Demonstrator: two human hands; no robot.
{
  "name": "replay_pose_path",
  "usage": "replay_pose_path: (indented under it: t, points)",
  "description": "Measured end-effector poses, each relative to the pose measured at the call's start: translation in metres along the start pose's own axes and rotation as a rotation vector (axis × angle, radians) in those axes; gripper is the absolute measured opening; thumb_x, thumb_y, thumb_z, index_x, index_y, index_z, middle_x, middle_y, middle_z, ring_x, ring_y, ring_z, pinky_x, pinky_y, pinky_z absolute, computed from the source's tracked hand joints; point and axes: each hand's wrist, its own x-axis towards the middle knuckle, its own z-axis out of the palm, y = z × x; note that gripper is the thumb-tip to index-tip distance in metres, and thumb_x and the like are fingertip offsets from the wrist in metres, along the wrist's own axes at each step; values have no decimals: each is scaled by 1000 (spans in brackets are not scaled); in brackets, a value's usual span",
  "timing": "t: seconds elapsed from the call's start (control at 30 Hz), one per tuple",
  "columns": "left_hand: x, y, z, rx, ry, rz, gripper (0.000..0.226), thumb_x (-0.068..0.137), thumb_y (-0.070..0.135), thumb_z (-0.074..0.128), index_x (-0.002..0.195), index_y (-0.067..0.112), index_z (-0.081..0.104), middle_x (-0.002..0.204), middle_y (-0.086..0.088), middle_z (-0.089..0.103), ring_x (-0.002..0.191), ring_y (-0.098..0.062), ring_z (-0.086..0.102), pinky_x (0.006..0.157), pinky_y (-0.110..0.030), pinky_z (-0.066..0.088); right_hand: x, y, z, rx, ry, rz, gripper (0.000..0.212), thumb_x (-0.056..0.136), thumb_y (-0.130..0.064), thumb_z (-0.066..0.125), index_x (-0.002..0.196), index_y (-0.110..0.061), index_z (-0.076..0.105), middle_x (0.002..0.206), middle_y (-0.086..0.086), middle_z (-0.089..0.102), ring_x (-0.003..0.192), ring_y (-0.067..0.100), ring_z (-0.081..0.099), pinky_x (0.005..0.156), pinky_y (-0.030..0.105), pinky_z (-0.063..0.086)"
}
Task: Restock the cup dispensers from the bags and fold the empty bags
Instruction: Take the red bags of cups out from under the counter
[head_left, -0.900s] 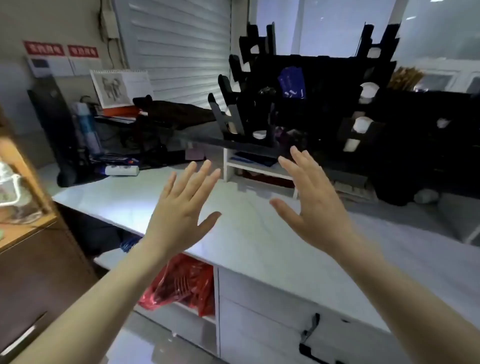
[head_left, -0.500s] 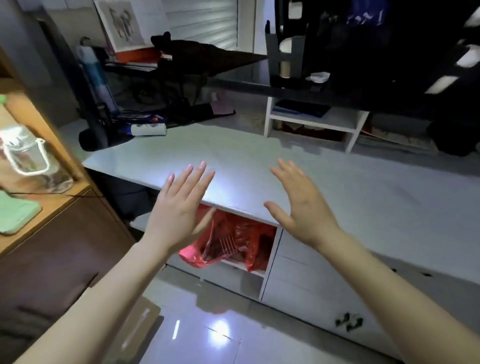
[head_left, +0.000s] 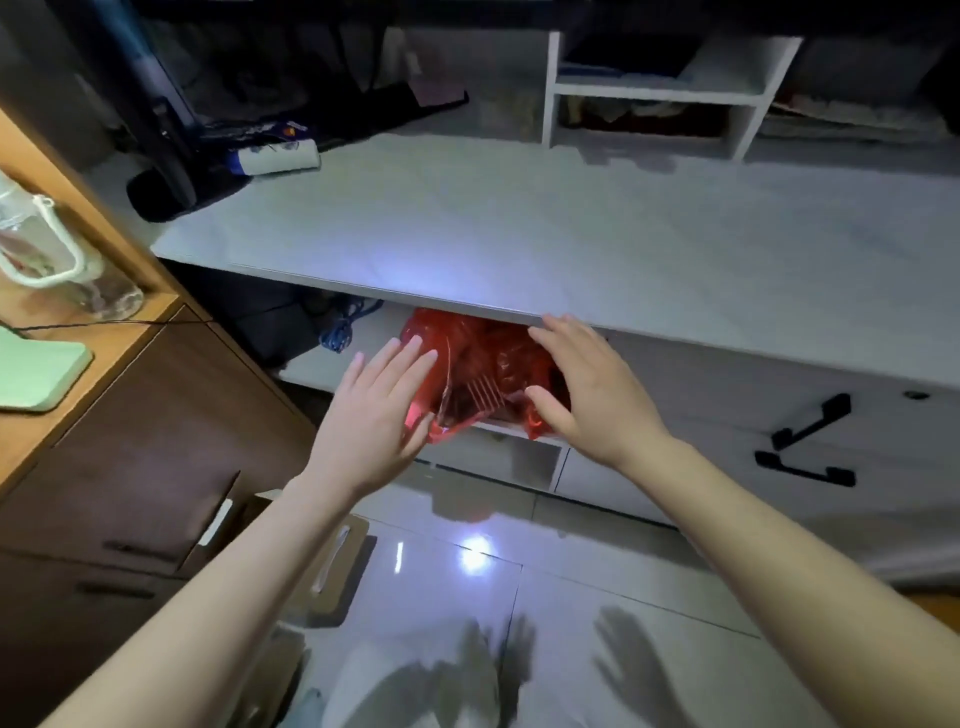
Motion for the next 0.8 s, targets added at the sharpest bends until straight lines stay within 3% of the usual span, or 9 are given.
replay_pose_path:
  t: [0.23, 0.4, 0.63, 0.8]
  points:
    - [11, -22, 72, -65, -152, 109, 65, 89, 27, 60, 146, 12, 33, 153, -9, 30, 142, -27, 26, 116, -47, 18, -16, 14, 78, -42, -76, 194, 54, 93, -27, 57, 142, -12, 41, 151, 6, 35, 143, 24, 23, 117, 39, 20]
    - [21, -71, 145, 21, -173, 187, 68, 88, 26, 59, 147, 12, 31, 155, -10, 27, 143, -28, 23, 116, -48, 17, 0, 22, 168, -60, -27, 241, 52, 91, -23, 59, 138, -8, 46, 148, 10, 39, 142, 26, 25, 116, 41, 22]
    - [20, -105, 267, 34, -47, 166, 67, 89, 29, 57, 147, 11, 29, 156, -11, 24, 144, -30, 20, 115, -50, 15, 8, 64, 274, -189, 14, 193, 55, 92, -26, 57, 142, -10, 40, 152, 7, 33, 145, 25, 18, 116, 44, 20]
    - [5, -117, 312, 13, 34, 159, 69, 90, 29, 55, 149, 10, 24, 157, -12, 19, 145, -30, 16, 116, -48, 10, -5, 75, 314, -289, 44, 214, 57, 93, -28, 53, 145, -12, 35, 155, 6, 26, 146, 23, 13, 118, 40, 15]
